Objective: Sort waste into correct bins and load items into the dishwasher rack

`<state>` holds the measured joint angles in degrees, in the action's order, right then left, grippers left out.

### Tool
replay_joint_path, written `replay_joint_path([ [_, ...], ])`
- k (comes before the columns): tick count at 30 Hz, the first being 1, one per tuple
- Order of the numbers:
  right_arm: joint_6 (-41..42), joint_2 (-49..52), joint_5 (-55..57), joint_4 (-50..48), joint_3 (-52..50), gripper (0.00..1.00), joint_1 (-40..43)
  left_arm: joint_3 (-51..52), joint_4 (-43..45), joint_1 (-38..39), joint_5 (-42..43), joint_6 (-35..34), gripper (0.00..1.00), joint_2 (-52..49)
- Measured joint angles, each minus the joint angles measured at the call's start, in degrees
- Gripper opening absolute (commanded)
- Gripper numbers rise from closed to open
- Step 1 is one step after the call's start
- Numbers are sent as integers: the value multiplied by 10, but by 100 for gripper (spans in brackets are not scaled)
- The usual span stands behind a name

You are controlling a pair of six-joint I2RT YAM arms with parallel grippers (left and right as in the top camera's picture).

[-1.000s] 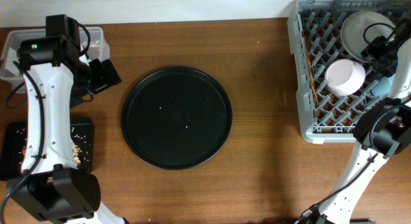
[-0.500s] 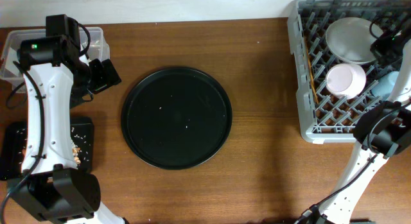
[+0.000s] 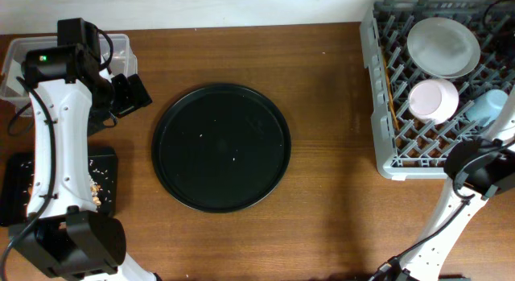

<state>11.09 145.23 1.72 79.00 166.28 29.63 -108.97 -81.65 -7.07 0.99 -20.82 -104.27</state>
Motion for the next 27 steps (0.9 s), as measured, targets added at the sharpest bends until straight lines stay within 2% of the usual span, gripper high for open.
replay_joint_path([
  [6,16,0,-22,-62,-152,38,-2,0,0,0,0,0,99,0],
  [11,21,2,-33,-99,-215,35,-9,0,0,0,0,0,99,0],
  [15,22,1,-32,-108,-215,12,-11,0,0,0,0,0,99,0],
  [17,25,1,-28,-111,-214,4,-11,0,0,0,0,0,99,0],
  [27,32,-5,-37,-88,-172,4,-10,0,0,0,0,0,99,0],
])
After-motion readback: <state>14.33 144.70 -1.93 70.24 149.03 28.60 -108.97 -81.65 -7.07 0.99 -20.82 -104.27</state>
